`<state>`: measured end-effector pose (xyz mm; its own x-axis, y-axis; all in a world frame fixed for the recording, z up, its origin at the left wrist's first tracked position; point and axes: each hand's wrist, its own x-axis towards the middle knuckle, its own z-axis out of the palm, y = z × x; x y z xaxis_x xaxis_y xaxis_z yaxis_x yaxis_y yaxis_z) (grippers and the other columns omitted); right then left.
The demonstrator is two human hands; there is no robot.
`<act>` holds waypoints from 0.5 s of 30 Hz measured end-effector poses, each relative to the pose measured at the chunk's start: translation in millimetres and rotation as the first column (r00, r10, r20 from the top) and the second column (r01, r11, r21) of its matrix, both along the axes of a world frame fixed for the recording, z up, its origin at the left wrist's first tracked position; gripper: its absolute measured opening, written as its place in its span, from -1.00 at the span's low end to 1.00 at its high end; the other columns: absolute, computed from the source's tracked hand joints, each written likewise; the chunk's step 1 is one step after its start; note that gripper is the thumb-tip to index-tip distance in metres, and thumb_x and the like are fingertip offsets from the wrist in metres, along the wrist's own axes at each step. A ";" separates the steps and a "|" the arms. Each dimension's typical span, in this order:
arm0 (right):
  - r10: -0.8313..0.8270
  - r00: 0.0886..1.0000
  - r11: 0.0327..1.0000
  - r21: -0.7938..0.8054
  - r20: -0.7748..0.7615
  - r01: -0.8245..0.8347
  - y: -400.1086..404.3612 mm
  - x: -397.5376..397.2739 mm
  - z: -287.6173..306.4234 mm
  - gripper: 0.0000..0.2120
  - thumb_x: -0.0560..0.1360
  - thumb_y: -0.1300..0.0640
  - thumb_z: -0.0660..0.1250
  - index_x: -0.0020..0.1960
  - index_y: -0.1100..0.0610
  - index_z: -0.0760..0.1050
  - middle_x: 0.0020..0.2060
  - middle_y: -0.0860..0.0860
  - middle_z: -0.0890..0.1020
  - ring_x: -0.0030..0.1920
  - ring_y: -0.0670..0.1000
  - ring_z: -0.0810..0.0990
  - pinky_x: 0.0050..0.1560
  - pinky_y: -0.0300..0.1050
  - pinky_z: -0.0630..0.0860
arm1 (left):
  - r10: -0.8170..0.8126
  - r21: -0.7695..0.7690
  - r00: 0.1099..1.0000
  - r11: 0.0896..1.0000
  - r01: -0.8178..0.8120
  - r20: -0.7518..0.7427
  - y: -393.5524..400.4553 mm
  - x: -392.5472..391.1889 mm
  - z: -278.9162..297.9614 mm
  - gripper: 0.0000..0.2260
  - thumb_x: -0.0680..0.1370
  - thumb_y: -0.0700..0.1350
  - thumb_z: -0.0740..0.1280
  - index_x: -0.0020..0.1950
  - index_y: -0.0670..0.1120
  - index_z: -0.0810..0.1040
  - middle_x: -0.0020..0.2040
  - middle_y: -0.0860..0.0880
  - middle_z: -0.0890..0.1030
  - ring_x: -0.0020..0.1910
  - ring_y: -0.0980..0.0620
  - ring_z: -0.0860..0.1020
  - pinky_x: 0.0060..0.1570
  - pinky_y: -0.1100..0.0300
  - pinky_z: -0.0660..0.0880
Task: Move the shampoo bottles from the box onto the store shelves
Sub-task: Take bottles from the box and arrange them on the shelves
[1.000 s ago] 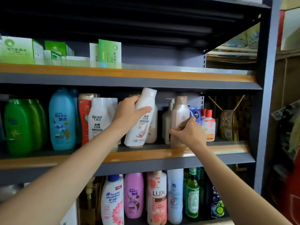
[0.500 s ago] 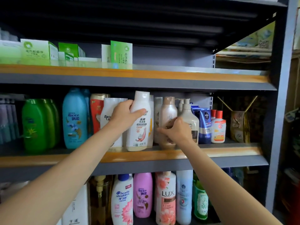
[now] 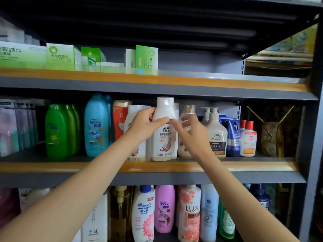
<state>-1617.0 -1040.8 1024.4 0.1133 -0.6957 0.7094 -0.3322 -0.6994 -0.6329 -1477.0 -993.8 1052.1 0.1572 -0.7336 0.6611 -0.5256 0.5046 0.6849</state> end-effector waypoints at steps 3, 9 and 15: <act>0.230 0.970 0.964 0.157 -0.079 -0.216 17.0 12.2 3.2 -0.64 0.42 -0.01 0.44 0.00 0.14 0.34 -0.29 0.06 0.60 -0.51 -0.05 0.56 -0.59 -0.26 0.36 | -0.123 0.007 0.991 0.992 0.123 0.056 10.2 1.6 5.1 -0.77 0.48 -0.22 0.39 0.12 -0.08 0.51 0.03 -0.02 0.62 0.00 0.08 0.60 0.08 0.17 0.54; 0.358 0.934 0.907 0.242 -0.008 -0.345 14.1 16.5 9.2 -0.69 0.35 0.15 0.51 -0.03 0.23 0.47 -0.35 0.14 0.65 -0.57 -0.09 0.51 -0.61 -0.27 0.33 | -0.102 -0.100 0.990 0.991 0.092 -0.098 38.1 42.3 21.7 -0.91 0.53 -0.19 0.32 0.02 -0.08 0.57 -0.05 0.03 0.62 -0.08 0.19 0.56 -0.05 0.36 0.51; 0.396 0.912 0.875 0.345 -0.105 -0.340 6.3 13.6 15.5 -0.75 0.37 0.15 0.50 -0.12 0.20 0.46 -0.42 0.09 0.66 -0.59 -0.12 0.48 -0.61 -0.29 0.34 | 0.154 0.300 0.987 0.944 -0.136 -0.036 38.7 93.3 -19.9 -0.74 0.48 -0.16 0.40 0.13 -0.12 0.48 0.05 -0.05 0.52 -0.05 0.07 0.52 -0.22 0.33 0.51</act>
<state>-1603.3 -1034.5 1040.0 0.5021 -0.7618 0.4092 -0.2102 -0.5666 -0.7967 -1383.8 -955.1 1032.2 0.3081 -0.8612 0.4043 -0.5324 0.1962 0.8235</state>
